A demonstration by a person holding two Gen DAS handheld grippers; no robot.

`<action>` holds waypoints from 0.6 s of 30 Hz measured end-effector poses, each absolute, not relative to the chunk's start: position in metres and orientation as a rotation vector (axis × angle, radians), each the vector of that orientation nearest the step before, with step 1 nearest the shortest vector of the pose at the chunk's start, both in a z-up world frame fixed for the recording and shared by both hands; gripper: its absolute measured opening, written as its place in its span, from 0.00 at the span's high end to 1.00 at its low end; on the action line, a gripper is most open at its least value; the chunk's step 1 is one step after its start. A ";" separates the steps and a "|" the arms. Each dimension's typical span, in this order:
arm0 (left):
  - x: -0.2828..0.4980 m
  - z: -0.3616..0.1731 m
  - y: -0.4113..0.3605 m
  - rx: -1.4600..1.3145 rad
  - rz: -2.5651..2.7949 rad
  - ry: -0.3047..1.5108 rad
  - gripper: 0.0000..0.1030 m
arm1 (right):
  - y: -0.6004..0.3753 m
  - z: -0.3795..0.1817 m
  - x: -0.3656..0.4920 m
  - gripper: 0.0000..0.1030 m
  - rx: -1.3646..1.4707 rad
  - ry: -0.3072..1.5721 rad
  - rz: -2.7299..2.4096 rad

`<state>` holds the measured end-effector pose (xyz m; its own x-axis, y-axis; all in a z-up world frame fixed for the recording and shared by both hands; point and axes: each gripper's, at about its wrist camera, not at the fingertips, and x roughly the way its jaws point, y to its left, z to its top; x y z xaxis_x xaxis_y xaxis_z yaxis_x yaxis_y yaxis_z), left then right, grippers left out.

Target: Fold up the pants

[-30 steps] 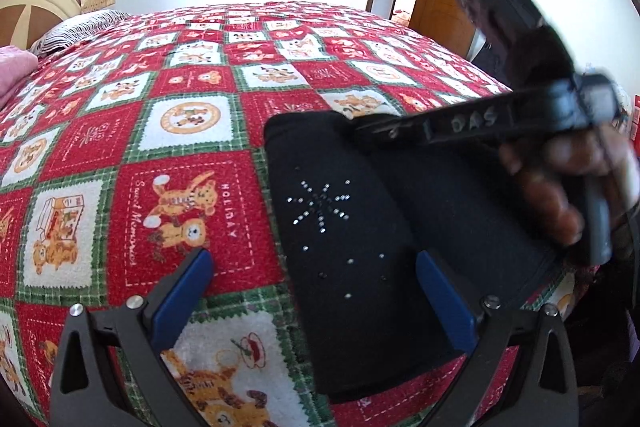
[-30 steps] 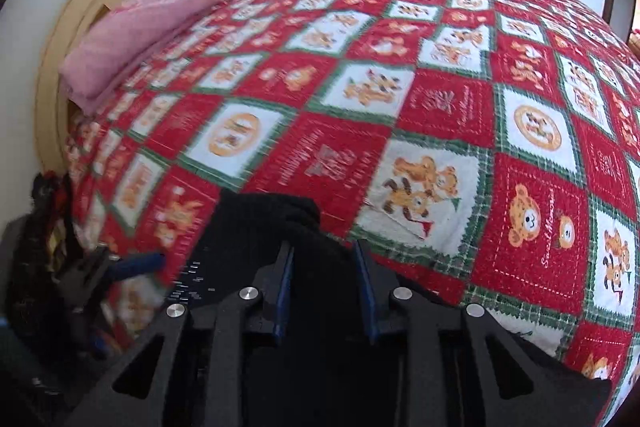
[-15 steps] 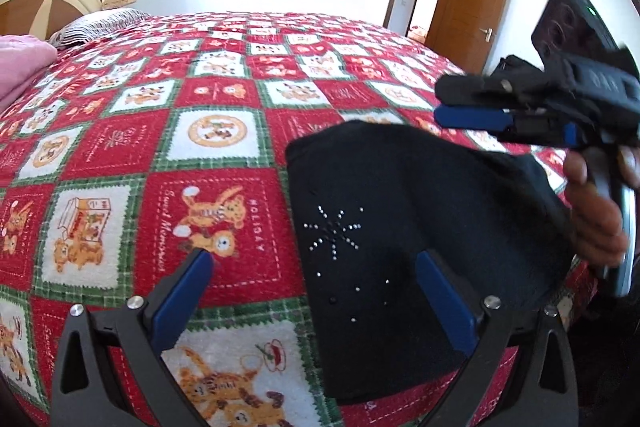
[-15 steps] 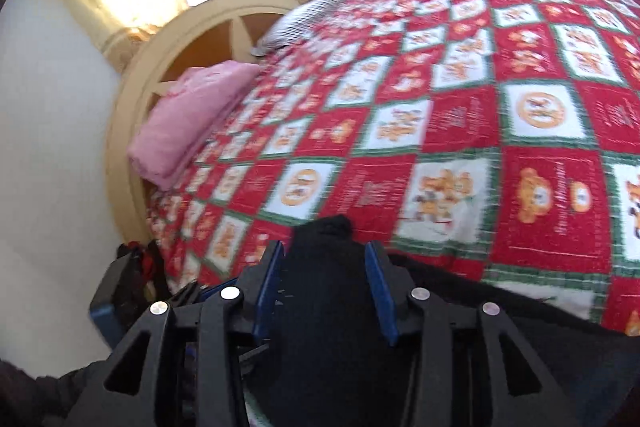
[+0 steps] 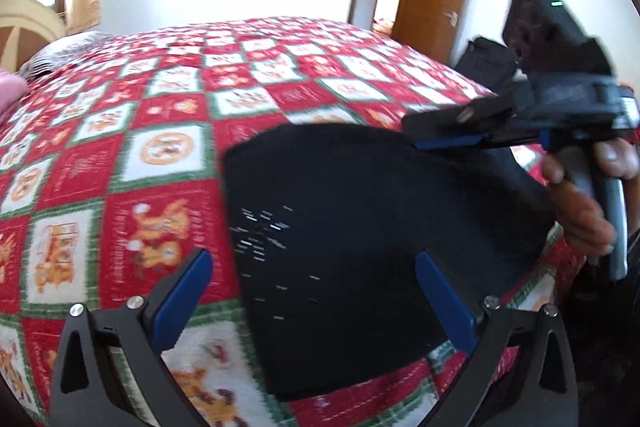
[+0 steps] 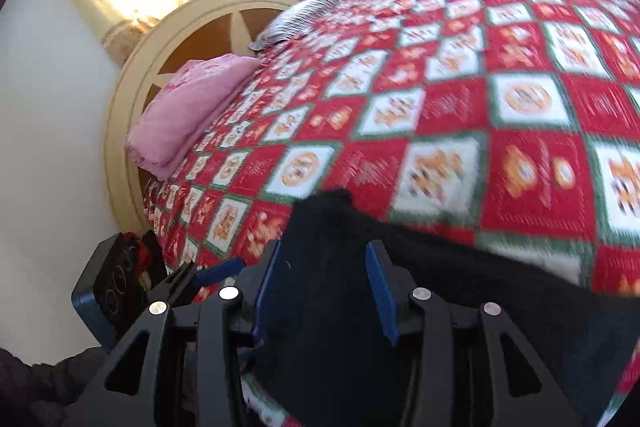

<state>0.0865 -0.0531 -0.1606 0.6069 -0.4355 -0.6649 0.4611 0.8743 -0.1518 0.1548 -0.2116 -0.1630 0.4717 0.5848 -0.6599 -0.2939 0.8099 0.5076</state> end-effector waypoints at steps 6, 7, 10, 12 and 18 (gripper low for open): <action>0.090 -0.169 -0.057 0.042 -0.544 0.808 0.00 | -0.245 -0.189 0.158 0.57 0.406 0.952 0.455; 0.089 -0.169 -0.056 0.037 -0.544 0.808 0.00 | -0.248 -0.183 0.154 0.57 0.397 0.932 0.442; 0.090 -0.170 -0.056 0.030 -0.545 0.810 0.00 | -0.261 -0.172 0.142 0.57 0.313 0.890 0.334; 0.090 -0.170 -0.057 0.031 -0.548 0.810 0.00 | -0.276 -0.173 0.139 0.57 0.339 0.911 0.307; 0.092 -0.166 -0.058 0.041 -0.537 0.808 0.00 | -0.313 -0.175 0.129 0.57 0.426 0.906 0.315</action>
<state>0.0920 -0.0577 -0.1661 0.5655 -0.4412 -0.6968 0.4717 0.8661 -0.1656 0.1287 -0.3130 -0.1753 0.5807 0.4360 -0.6875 -0.0841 0.8721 0.4820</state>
